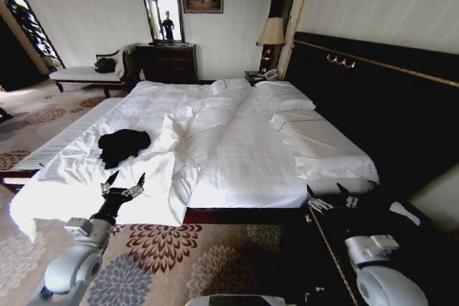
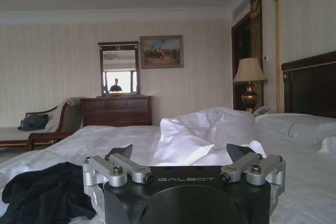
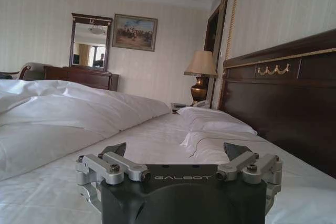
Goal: Fold the clothes on the bed.
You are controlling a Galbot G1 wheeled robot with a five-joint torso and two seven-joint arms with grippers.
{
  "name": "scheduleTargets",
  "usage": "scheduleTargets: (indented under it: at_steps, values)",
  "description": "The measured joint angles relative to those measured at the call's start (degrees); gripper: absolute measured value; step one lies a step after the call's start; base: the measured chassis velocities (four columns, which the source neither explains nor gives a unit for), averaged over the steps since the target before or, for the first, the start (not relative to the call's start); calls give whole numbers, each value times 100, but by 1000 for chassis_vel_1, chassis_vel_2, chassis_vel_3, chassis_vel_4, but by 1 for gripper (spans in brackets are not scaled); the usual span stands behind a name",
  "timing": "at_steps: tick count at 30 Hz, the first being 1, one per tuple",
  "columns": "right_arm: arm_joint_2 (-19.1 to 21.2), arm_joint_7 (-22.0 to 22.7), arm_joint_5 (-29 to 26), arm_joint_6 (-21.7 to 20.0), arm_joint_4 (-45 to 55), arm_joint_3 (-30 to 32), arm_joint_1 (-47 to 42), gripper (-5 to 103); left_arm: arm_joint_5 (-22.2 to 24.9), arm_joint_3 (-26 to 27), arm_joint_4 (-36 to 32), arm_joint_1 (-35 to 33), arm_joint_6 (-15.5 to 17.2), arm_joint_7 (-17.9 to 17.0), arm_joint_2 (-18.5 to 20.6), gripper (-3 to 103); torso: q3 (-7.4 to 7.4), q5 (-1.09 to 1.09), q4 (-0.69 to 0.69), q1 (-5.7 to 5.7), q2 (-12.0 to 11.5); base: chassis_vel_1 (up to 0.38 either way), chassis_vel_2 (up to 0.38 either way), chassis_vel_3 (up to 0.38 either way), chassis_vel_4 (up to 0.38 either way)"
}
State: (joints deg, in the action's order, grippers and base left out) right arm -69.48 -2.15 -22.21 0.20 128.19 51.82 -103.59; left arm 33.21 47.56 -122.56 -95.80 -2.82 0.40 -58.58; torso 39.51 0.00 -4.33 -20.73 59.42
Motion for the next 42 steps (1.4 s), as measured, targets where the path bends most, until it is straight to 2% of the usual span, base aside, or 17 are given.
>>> scheduleTargets:
  at_steps: [29, 42]
  values:
    - [40, 69, -11, -23, 3, 6, 34, 100, 185, 10, -144, 84, -69, -1, 67, 100, 0, 0, -1, -1, 0, -199, 201, 195, -200]
    - [-42, 146, 52, -36, 4, -17, 50, 100, 193, 29, -107, 20, -94, -1, 53, 100, -3, 0, -1, 5, 3, -26, 19, 31, -25]
